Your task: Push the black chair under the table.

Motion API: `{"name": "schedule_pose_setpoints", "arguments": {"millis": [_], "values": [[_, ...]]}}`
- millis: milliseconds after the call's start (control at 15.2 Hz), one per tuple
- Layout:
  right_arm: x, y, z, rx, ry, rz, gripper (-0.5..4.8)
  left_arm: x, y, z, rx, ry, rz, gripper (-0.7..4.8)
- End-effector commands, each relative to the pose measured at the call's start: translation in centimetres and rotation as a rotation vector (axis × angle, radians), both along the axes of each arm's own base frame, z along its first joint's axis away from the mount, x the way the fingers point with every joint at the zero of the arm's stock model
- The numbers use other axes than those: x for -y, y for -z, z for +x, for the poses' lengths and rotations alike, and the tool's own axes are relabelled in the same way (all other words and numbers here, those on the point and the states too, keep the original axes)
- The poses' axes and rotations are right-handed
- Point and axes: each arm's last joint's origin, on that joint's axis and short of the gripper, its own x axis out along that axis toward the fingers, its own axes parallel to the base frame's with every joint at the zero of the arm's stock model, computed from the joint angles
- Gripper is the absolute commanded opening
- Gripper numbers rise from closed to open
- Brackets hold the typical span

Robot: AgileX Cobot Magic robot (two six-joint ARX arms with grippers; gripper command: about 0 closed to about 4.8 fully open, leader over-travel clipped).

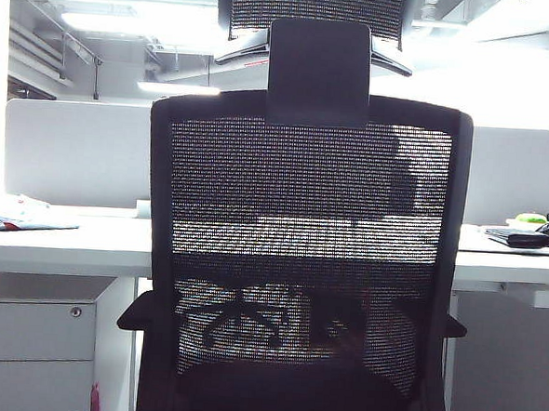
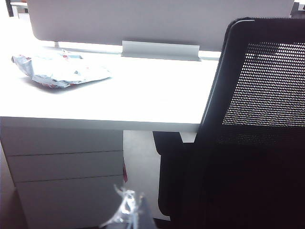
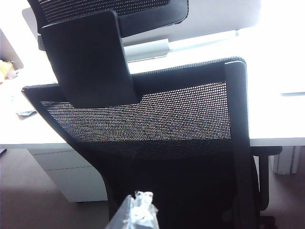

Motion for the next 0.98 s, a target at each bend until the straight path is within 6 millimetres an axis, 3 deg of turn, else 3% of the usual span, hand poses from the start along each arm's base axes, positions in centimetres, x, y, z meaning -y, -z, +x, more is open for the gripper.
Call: {"name": "schedule_pose_setpoints", "arguments": {"millis": [66, 525, 722, 984], "values": [[0.0, -0.3, 0.0, 0.022, -0.004, 0.003, -0.05, 0.0, -0.1, 0.0, 0.01, 0.005, 0.004, -0.05], [0.0, -0.3, -0.1, 0.021, -0.004, -0.001, -0.05, 0.0, -0.1, 0.0, 0.01, 0.005, 0.004, -0.05], [0.5, -0.4, -1.9, 0.061, -0.008, -0.11, -0.05, 0.0, -0.1, 0.0, 0.009, 0.005, 0.004, -0.05], [1.4, 2.8, -4.2, 0.102, 0.113, -0.213, -0.05, 0.0, -0.1, 0.0, 0.009, 0.005, 0.004, -0.05]]}}
